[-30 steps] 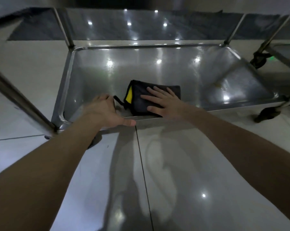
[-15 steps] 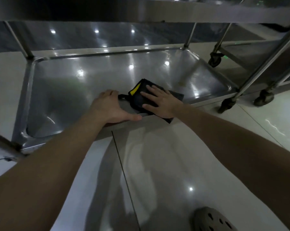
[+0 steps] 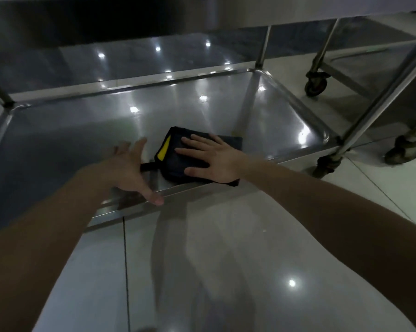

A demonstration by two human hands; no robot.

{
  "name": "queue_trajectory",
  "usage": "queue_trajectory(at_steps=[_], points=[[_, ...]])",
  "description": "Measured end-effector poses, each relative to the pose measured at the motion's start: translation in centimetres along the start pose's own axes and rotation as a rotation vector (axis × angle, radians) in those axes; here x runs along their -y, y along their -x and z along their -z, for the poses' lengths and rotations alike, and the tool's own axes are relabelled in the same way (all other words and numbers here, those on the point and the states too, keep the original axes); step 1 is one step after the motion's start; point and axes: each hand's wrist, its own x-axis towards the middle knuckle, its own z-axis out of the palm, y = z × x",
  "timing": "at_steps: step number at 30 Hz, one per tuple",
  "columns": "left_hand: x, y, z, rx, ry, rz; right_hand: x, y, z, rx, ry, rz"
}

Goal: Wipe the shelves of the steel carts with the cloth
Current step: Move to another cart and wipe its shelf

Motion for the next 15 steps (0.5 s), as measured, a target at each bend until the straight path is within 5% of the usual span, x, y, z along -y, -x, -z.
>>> queue_trajectory(at_steps=[3, 8, 12, 15], points=[[-0.4, -0.2, 0.7, 0.061, -0.074, 0.009, -5.7, 1.5, 1.0, -0.011, -0.001, -0.098], [-1.4, -0.7, 1.4, 0.097, -0.212, 0.016, -14.9, 1.4, 2.7, -0.120, -0.038, -0.582], [-1.3, -0.7, 1.2, 0.097, -0.210, 0.023, -14.0, -4.4, 2.8, -0.163, -0.061, -0.819], [-1.1, -0.8, 1.0, 0.083, -0.224, 0.021, -9.5, -9.6, 3.1, -0.168, -0.055, -0.802]])
